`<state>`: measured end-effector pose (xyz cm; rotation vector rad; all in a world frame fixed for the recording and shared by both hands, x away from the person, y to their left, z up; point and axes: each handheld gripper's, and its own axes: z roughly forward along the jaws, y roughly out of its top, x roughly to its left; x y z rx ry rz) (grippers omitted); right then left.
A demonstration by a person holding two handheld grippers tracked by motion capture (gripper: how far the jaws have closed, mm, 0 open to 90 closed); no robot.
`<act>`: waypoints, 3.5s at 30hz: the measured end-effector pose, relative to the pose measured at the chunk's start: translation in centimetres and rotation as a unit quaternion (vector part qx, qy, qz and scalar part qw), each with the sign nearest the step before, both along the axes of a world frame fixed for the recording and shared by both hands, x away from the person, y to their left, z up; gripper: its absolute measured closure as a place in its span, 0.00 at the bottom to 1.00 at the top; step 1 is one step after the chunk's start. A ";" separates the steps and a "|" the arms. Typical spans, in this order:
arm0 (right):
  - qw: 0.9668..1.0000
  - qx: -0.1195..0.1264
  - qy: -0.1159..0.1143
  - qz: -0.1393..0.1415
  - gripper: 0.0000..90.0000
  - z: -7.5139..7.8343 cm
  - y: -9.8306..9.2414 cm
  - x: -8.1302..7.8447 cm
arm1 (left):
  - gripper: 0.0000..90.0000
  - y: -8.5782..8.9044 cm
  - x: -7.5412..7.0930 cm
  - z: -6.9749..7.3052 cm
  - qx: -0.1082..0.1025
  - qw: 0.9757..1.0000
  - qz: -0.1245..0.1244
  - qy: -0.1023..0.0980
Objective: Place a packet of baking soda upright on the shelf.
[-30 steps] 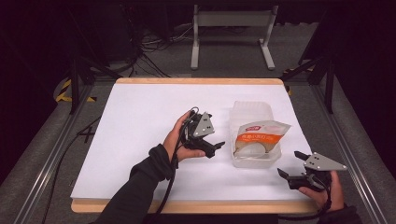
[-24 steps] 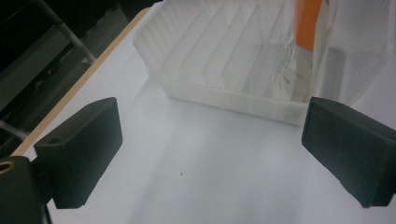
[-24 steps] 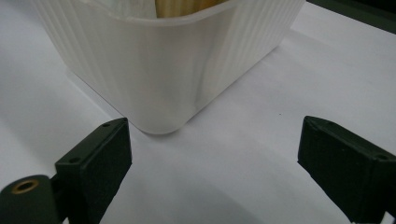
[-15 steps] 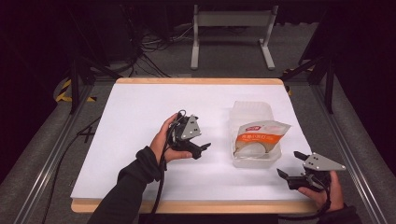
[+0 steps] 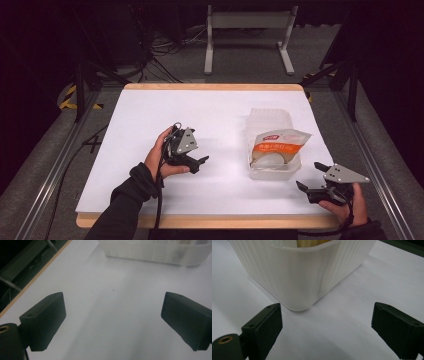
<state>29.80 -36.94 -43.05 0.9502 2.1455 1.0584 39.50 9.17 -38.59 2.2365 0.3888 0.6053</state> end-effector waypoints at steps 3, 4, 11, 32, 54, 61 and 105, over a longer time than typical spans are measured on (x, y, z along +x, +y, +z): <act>1.000 -0.001 0.001 0.001 0.12 0.0 0.1 0.0 | 0.07 0.5 -0.1 -0.2 0.000 1.000 0.003 0.000; 1.000 -0.001 0.001 0.002 0.12 0.0 0.1 0.0 | 0.07 1.0 -0.2 -0.4 0.005 1.000 0.007 0.000; 1.000 -0.001 0.000 0.000 0.12 0.0 0.0 0.0 | 0.07 3.5 -0.8 -1.6 0.005 1.000 0.026 0.007; 1.000 -0.004 -0.001 0.001 0.12 0.0 0.1 0.0 | 0.08 9.8 -2.8 -3.5 0.009 0.997 0.075 0.010; 1.000 -0.006 -0.001 0.001 0.12 0.0 0.1 0.0 | 0.08 14.8 -4.7 -5.1 -0.011 0.992 0.120 0.021; 1.000 -0.007 -0.001 0.002 0.12 -0.1 0.2 0.0 | 0.08 16.1 -5.4 -5.5 -0.025 0.990 0.133 0.028; 1.000 -0.013 -0.003 -0.001 0.11 -0.1 0.1 0.1 | 0.08 20.1 -8.2 -6.5 -0.152 0.971 0.175 0.054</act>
